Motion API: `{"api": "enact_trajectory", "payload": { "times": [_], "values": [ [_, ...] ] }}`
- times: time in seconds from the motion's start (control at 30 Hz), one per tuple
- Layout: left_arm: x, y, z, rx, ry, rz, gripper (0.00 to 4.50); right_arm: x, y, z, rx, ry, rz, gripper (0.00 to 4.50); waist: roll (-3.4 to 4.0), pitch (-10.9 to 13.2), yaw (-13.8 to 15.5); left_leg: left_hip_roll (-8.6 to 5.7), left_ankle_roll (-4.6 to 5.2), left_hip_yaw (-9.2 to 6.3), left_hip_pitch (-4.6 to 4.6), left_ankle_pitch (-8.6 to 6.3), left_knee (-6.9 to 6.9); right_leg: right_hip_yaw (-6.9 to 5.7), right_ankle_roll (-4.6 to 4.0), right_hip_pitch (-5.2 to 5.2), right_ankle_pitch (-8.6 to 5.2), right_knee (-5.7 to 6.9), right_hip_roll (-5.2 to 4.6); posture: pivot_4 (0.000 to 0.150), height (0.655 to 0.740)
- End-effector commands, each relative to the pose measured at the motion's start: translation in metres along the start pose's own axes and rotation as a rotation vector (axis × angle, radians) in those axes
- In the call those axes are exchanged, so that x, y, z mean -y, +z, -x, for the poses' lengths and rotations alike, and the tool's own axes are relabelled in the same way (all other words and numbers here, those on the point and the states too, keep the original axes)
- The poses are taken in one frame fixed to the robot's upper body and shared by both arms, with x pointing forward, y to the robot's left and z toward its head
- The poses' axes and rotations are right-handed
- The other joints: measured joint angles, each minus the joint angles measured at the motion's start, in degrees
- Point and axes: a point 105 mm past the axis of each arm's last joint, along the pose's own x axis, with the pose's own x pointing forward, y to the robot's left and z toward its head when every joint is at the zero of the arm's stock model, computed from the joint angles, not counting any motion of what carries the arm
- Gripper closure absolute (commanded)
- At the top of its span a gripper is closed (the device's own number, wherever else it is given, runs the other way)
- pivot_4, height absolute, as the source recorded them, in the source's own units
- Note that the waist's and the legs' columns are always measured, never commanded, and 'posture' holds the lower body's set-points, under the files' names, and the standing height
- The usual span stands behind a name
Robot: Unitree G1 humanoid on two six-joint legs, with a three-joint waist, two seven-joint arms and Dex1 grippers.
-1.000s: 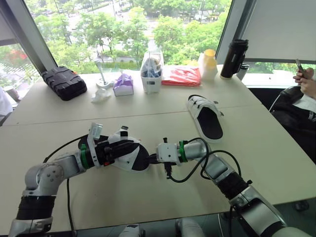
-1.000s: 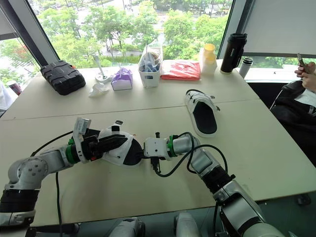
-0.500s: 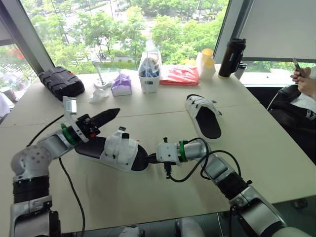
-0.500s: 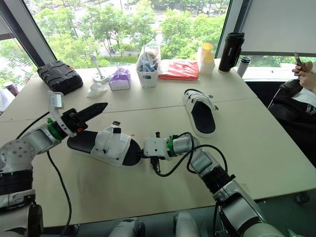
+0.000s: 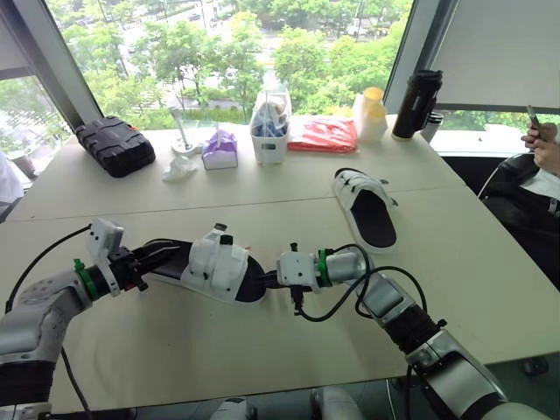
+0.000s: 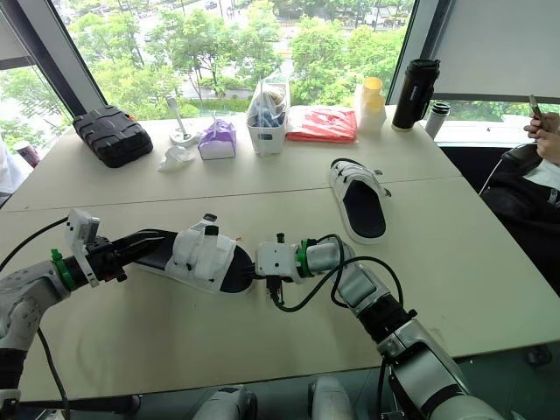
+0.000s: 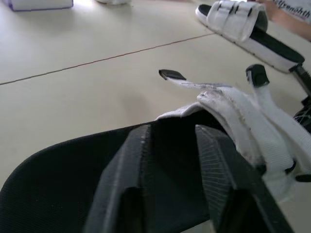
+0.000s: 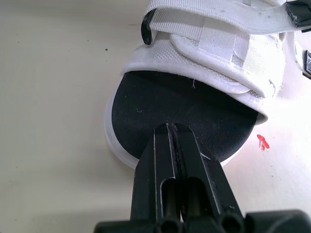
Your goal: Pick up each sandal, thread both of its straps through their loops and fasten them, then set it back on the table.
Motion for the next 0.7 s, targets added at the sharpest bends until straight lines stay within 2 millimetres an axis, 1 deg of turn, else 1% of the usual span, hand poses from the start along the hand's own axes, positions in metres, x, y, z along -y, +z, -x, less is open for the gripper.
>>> {"api": "enact_trajectory", "payload": {
  "times": [0.03, 0.17, 0.23, 0.33, 0.4, 0.5, 0.57, 0.7],
  "values": [
    [-0.002, 0.000, -0.008, -0.022, -0.009, -0.146, 4.46, -0.003, -0.004, -0.001, -0.022, 0.017, 0.000, 4.50, 0.00, 0.00, 0.04, 0.00, 0.00, 0.00, 0.00, 0.00, 0.00, 0.00, 0.00, 0.00, 0.00, 0.00, 0.00, 0.150, 0.7400],
    [0.006, -0.014, -0.025, -0.073, -0.096, -0.189, 4.46, 0.000, 0.000, 0.000, -0.013, 0.017, 0.014, 4.50, 0.00, 0.00, 0.10, -0.01, 0.00, 0.01, 0.00, 0.00, 0.00, -0.02, 0.00, 0.00, 0.00, 0.00, 0.00, 0.150, 0.7400],
    [0.010, -0.018, -0.030, -0.086, -0.139, -0.189, 4.46, 0.002, 0.003, 0.000, -0.005, 0.014, 0.020, 4.50, 0.00, 0.00, 0.05, -0.02, 0.00, 0.01, -0.01, 0.00, 0.01, -0.03, 0.01, 0.00, 0.01, 0.00, 0.00, 0.150, 0.7400],
    [0.024, -0.025, -0.038, -0.118, -0.245, -0.176, 4.46, 0.011, 0.017, -0.002, 0.040, -0.027, 0.020, 4.50, 0.01, 0.00, -0.12, -0.02, 0.00, 0.01, -0.02, 0.00, 0.01, -0.03, 0.01, -0.01, 0.01, 0.00, 0.00, 0.150, 0.7400],
    [0.030, -0.025, -0.040, -0.122, -0.287, -0.158, 4.46, 0.014, 0.023, -0.003, 0.064, -0.051, 0.002, 4.50, 0.01, 0.01, -0.28, 0.00, 0.01, 0.00, -0.02, 0.00, 0.00, -0.03, 0.01, -0.01, 0.01, 0.01, 0.01, 0.150, 0.7400],
    [0.037, -0.025, -0.038, -0.134, -0.340, -0.133, 4.46, 0.015, 0.026, -0.005, 0.069, -0.063, -0.001, 4.50, 0.02, 0.01, -0.35, 0.00, 0.01, -0.02, -0.06, 0.00, 0.00, -0.03, 0.01, -0.05, 0.00, 0.01, 0.01, 0.150, 0.7400],
    [0.040, -0.025, -0.038, -0.138, -0.364, -0.113, 4.46, 0.015, 0.028, -0.006, 0.071, -0.066, -0.005, 4.50, 0.02, 0.01, -0.39, -0.01, 0.02, -0.02, -0.06, -0.01, 0.00, -0.03, 0.01, -0.06, 0.00, 0.01, 0.01, 0.150, 0.7400],
    [0.054, -0.021, -0.035, -0.148, -0.435, -0.060, 4.46, 0.011, 0.034, -0.010, 0.088, -0.070, -0.014, 4.50, 0.01, 0.02, -0.39, -0.01, 0.02, -0.04, -0.09, -0.01, 0.00, -0.03, 0.01, -0.07, 0.00, 0.00, -0.01, 0.150, 0.7400]
  ]
}}
